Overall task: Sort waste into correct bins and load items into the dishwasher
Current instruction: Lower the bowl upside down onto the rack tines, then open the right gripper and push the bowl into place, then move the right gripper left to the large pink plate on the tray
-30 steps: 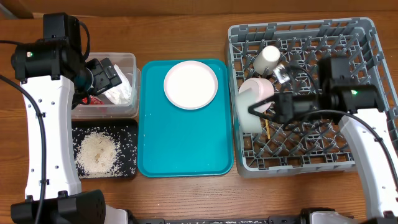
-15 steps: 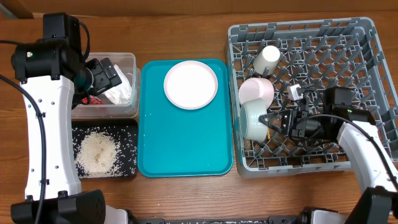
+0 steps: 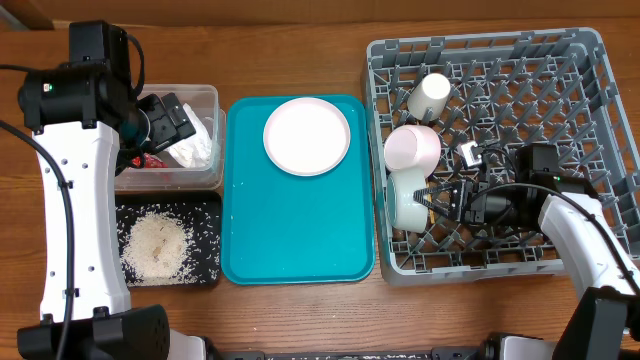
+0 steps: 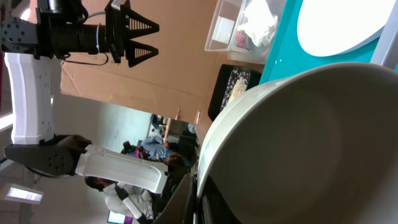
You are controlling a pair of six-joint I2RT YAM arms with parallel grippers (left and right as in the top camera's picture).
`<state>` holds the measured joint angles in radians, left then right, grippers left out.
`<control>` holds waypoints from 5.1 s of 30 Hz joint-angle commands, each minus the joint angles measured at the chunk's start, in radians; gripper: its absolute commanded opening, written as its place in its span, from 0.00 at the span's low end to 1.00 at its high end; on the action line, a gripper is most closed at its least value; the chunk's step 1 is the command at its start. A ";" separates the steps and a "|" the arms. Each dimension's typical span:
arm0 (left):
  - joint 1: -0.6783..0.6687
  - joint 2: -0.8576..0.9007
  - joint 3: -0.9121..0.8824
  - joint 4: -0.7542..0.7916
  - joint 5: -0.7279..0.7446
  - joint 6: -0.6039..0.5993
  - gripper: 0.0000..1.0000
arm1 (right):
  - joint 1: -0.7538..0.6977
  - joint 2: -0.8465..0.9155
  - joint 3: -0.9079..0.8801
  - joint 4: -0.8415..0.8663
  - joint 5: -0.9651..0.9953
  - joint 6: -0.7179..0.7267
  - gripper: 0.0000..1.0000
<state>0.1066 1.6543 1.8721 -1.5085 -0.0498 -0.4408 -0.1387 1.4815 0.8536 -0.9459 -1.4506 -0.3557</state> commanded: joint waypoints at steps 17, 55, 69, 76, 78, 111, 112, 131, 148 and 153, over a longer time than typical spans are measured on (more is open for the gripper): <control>-0.002 0.005 0.002 -0.002 -0.010 0.015 1.00 | -0.175 0.002 -0.023 -0.001 0.082 -0.012 0.27; -0.009 0.005 0.002 -0.002 -0.010 0.015 1.00 | -0.282 -0.014 0.218 0.085 0.457 0.348 0.42; -0.009 0.005 0.002 -0.002 -0.010 0.015 1.00 | 0.029 -0.122 0.446 -0.349 0.821 0.274 0.04; -0.009 0.005 0.002 -0.002 -0.010 0.015 1.00 | 0.121 -0.122 0.396 -0.376 0.931 0.319 0.06; -0.009 0.005 0.002 -0.002 -0.010 0.015 1.00 | 0.127 -0.122 0.381 -0.364 0.982 0.351 0.07; -0.009 0.005 0.002 -0.002 -0.010 0.015 1.00 | 0.165 -0.122 0.325 -0.351 0.853 0.326 0.09; -0.009 0.005 0.002 -0.002 -0.010 0.015 1.00 | 0.179 -0.122 0.325 -0.351 0.888 0.330 0.09; -0.009 0.005 0.002 -0.002 -0.010 0.015 1.00 | 0.211 -0.122 0.325 -0.281 1.270 0.562 0.15; -0.009 0.005 0.002 -0.002 -0.010 0.015 1.00 | 0.304 -0.122 0.324 -0.190 1.133 0.562 0.16; -0.009 0.005 0.002 -0.002 -0.010 0.015 1.00 | 0.457 -0.089 0.327 -0.063 1.144 0.567 0.21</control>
<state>0.1047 1.6543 1.8721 -1.5085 -0.0502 -0.4408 0.2356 1.3727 1.1805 -1.0489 -0.2916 0.2062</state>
